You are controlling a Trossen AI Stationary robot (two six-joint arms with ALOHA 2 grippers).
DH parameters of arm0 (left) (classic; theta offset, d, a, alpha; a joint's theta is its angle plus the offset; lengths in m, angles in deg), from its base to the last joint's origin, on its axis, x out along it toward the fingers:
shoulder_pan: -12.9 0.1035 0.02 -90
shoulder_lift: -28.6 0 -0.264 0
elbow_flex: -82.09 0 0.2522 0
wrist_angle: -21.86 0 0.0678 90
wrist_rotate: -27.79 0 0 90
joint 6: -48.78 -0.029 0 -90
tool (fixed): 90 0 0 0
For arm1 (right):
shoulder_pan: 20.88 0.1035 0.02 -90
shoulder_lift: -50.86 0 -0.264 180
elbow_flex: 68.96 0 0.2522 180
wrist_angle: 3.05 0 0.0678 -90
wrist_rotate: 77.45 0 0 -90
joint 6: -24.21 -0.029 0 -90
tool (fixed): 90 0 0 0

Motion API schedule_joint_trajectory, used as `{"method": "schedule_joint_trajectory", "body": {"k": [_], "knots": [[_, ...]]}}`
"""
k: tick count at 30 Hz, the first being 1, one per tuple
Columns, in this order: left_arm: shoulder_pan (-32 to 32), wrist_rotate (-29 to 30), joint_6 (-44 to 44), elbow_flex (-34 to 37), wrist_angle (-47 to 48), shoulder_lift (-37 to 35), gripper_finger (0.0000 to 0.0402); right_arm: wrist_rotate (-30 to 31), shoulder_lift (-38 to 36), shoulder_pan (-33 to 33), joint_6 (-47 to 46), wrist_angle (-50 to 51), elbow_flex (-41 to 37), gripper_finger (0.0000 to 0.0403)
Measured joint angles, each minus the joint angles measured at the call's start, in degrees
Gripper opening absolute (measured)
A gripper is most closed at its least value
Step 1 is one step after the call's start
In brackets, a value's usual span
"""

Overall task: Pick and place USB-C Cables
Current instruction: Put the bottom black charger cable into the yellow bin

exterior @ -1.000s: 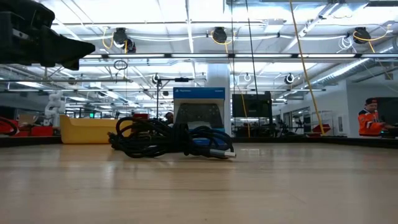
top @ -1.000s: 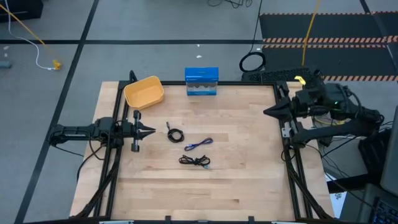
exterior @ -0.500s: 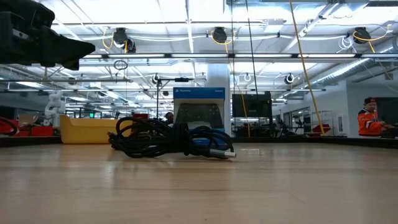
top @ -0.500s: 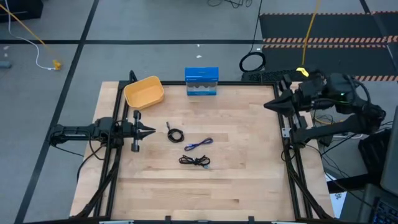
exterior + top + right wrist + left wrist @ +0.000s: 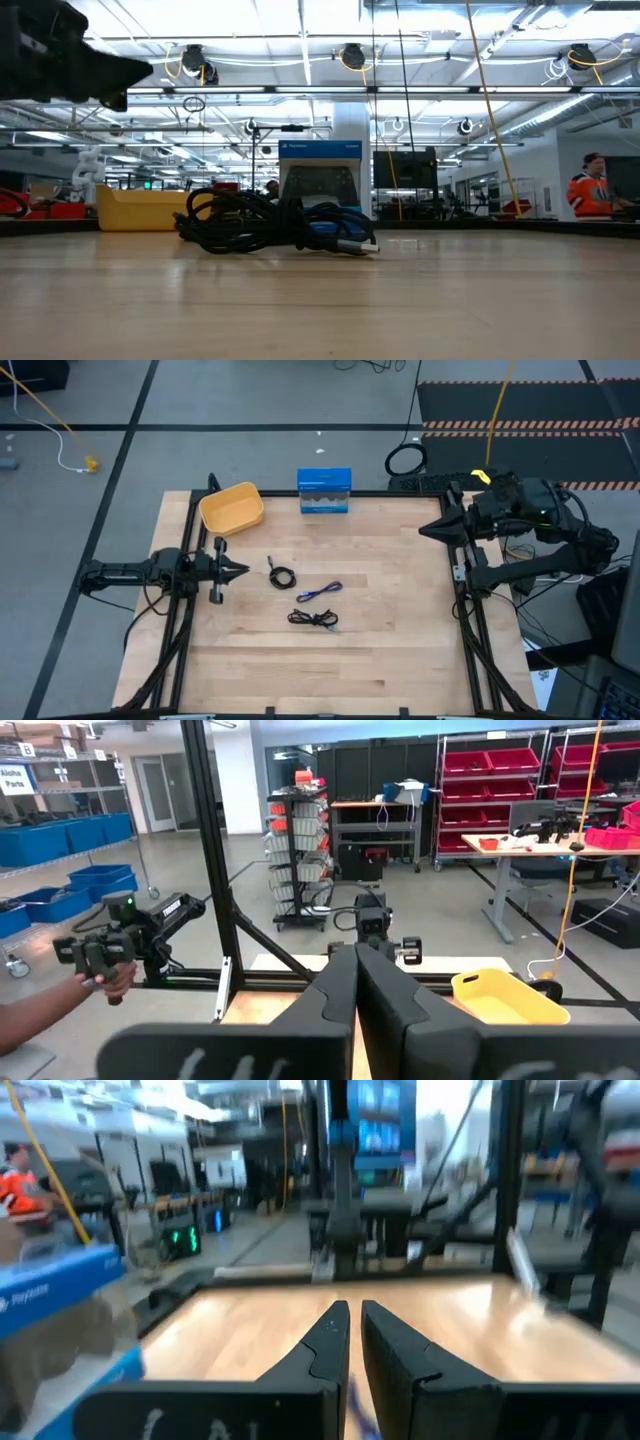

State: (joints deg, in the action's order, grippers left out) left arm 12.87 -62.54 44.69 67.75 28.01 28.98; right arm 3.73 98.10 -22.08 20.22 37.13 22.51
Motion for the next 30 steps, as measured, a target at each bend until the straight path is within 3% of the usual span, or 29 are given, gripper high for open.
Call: {"method": "schedule_joint_trajectory", "body": {"k": [4, 10, 18, 30], "knots": [[0.0, -2.5, 2.8, -2.1, -2.2, 0.0, 0.0035, 0.0, -0.3, 0.0, 0.1, 0.1, 0.0, 0.0], [0.0, -2.7, 8.0, -10.6, 4.9, 1.1, 0.0035, 0.0, -0.6, 0.0, 0.2, 0.0, 0.0, 0.0], [0.0, -2.7, 8.7, -30.7, 14.5, 9.8, 0.0035, 0.0, -0.6, 0.0, 0.3, 0.0, 0.0, 0.0], [-0.1, -2.7, 4.7, -59.1, 29.0, 29.1, 0.0035, 0.0, -0.6, 0.0, 0.4, 0.0, 0.0, 0.0]]}}
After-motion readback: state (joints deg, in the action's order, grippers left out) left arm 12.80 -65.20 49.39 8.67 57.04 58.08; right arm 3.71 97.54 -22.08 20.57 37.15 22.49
